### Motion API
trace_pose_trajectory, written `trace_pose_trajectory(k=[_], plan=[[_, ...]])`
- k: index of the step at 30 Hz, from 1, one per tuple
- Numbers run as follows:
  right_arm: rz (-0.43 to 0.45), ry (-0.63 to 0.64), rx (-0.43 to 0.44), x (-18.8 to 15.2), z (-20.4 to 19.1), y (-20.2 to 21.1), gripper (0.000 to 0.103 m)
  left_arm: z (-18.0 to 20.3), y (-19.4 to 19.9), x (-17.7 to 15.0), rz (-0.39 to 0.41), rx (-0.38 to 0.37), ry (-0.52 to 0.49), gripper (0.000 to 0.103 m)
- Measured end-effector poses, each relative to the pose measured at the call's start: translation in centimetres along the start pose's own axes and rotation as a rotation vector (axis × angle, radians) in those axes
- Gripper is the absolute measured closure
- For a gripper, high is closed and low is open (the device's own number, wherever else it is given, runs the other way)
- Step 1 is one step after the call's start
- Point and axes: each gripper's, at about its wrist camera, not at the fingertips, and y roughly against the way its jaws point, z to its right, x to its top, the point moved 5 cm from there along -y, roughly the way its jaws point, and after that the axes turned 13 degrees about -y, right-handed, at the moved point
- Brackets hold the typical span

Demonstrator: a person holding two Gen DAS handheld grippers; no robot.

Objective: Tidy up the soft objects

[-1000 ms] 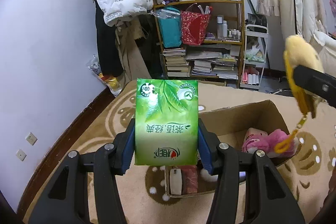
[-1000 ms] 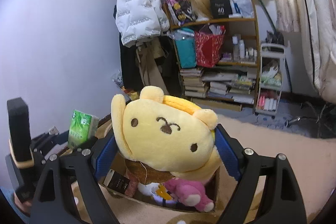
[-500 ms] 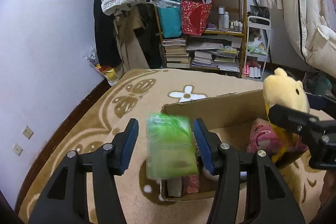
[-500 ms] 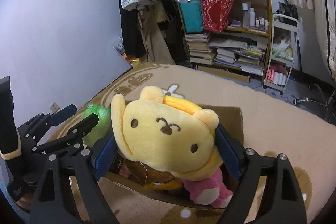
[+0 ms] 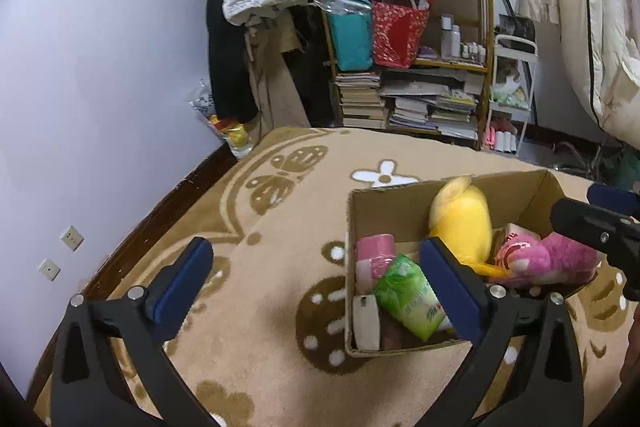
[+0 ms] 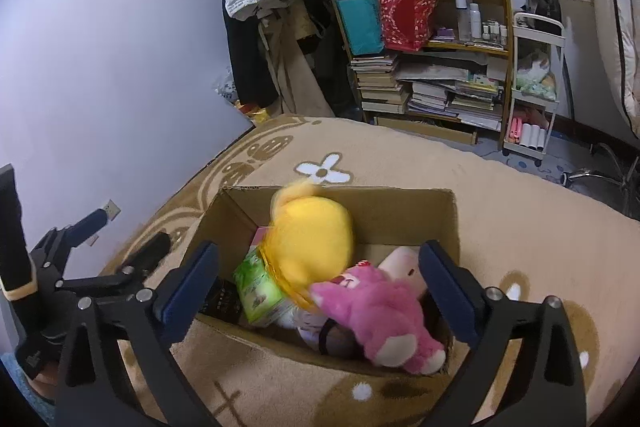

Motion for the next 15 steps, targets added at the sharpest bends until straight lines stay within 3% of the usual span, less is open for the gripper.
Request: trace_pose_trajectory(k=[15], plan=[[0.080, 0.033, 0.004, 0.0, -1.4, 5.6, 0.000, -2.2, 5.6, -0.1, 0.007, 0.023, 0.014, 0.001]])
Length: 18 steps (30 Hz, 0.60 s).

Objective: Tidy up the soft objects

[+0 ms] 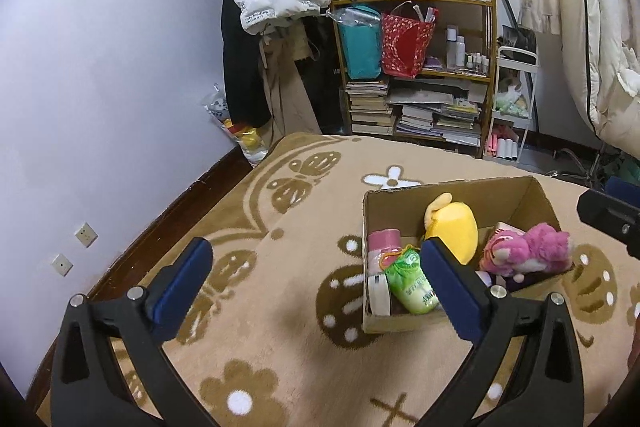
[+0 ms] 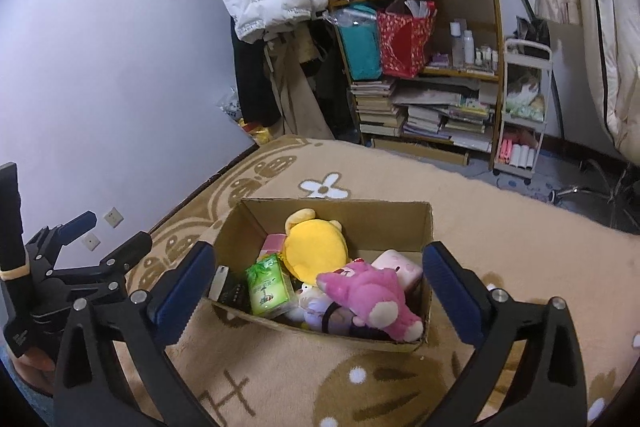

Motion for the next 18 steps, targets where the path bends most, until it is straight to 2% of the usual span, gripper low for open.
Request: trace_pose_trajectory(k=[6, 18], plan=[[0.052, -0.006, 0.011, 0.0, -1.1, 3.2, 0.000, -0.4, 2.4, 0.3, 0.002, -0.024, 0.015, 0.001], [0.141, 0.019, 0.052, -1.5, -3.2, 9.4, 0.000, -2.3, 9.9, -0.1, 0.100, -0.035, 0.072, 0.001]])
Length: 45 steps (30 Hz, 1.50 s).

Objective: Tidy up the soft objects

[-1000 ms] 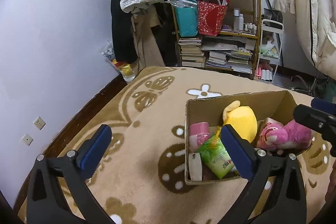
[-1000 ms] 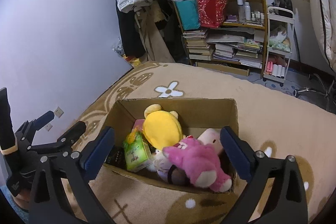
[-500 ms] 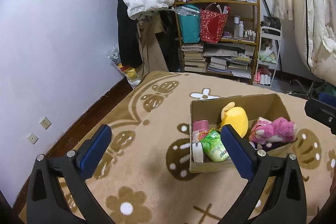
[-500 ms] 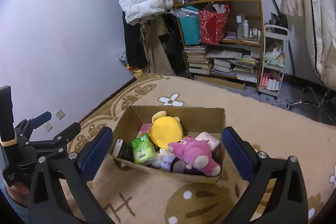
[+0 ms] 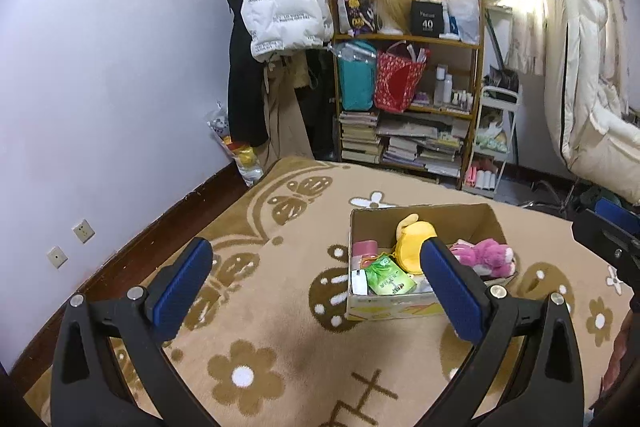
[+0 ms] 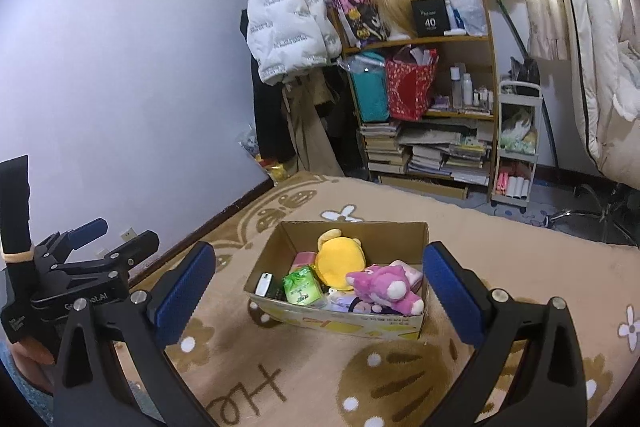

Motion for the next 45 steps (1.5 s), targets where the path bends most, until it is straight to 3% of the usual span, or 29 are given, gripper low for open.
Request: trace_pose_trajectory(k=[8, 15, 23, 29, 33, 45], plan=[[0.042, 0.020, -0.002, -1.6, -0.6, 2.7, 0.000, -1.3, 3.5, -1.9, 0.060, -0.005, 0.048, 0.001], [0.152, 0.058, 0.014, -3.9, -0.9, 4.6, 0.000, -0.8, 5.7, -3.9, 0.128, -0.008, 0.034, 0.001], [0.190, 0.069, 0.007, -6.0, -0.2, 5.7, 0.000, 0.0, 7.2, -5.8, 0.215, -0.003, 0.050, 0.001], [0.168, 0.023, 0.000, -7.0, 1.1, 5.6, 0.000, -0.4, 7.9, -6.2, 0.249, -0.034, 0.093, 0.001], [0.184, 0.065, -0.021, -8.1, 1.2, 5.9, 0.000, -0.5, 7.1, -6.8, 0.255, -0.064, 0.112, 0.001], [0.176, 0.054, -0.051, -9.1, 2.0, 5.5, 0.000, 1.4, 4.8, -7.9, 0.193, -0.022, 0.024, 0.001]])
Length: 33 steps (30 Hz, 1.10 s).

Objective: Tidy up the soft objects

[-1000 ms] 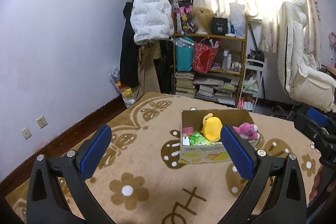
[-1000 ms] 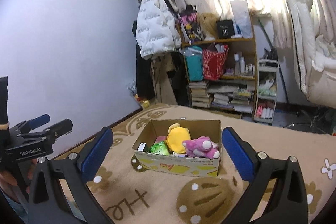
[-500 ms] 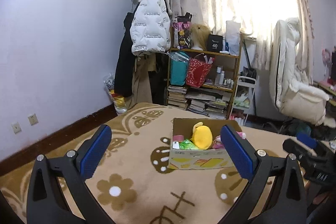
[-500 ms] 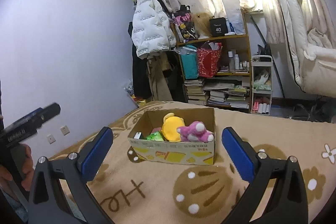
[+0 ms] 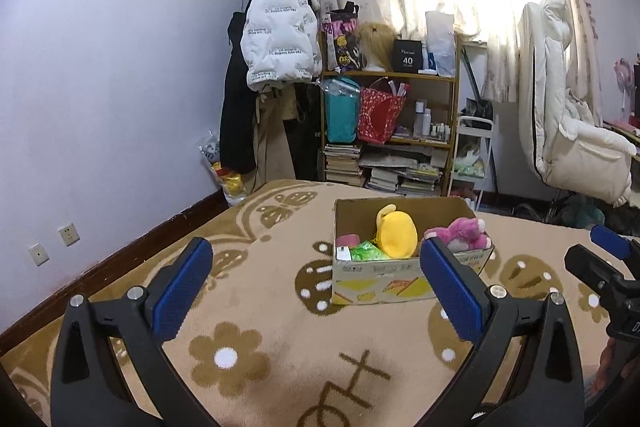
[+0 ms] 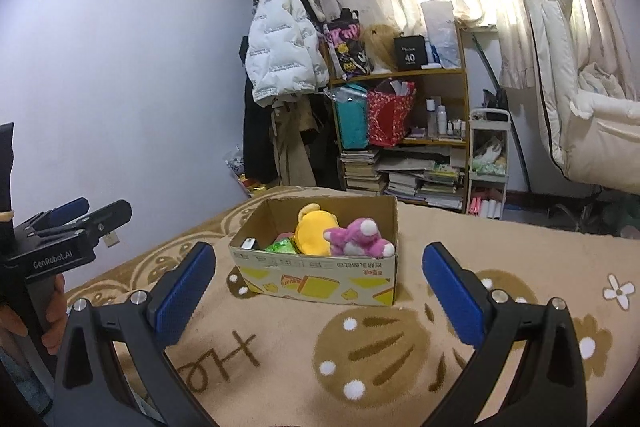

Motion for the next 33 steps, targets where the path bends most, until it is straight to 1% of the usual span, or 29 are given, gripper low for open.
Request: trace_pose_trajectory(k=[6, 11, 21, 27, 33], plan=[[-0.021, -0.004, -0.020, -0.1, 0.3, -0.3, 0.000, 0.3, -0.5, -0.4, -0.028, -0.016, -0.012, 0.001], [-0.052, -0.005, -0.029, -0.4, 0.3, -1.1, 0.000, 0.6, -0.7, -0.6, -0.034, -0.021, -0.020, 0.001], [-0.052, -0.016, -0.033, -0.3, 0.8, -1.0, 0.000, 1.4, -0.9, -0.6, -0.046, -0.018, -0.049, 0.001], [-0.052, -0.015, -0.035, -0.4, 0.8, -1.0, 0.000, 1.4, -1.0, -0.6, -0.049, -0.023, -0.035, 0.001], [-0.053, -0.016, -0.031, -0.3, 0.8, -1.0, 0.000, 1.2, -1.0, -0.6, -0.047, -0.011, -0.040, 0.001]])
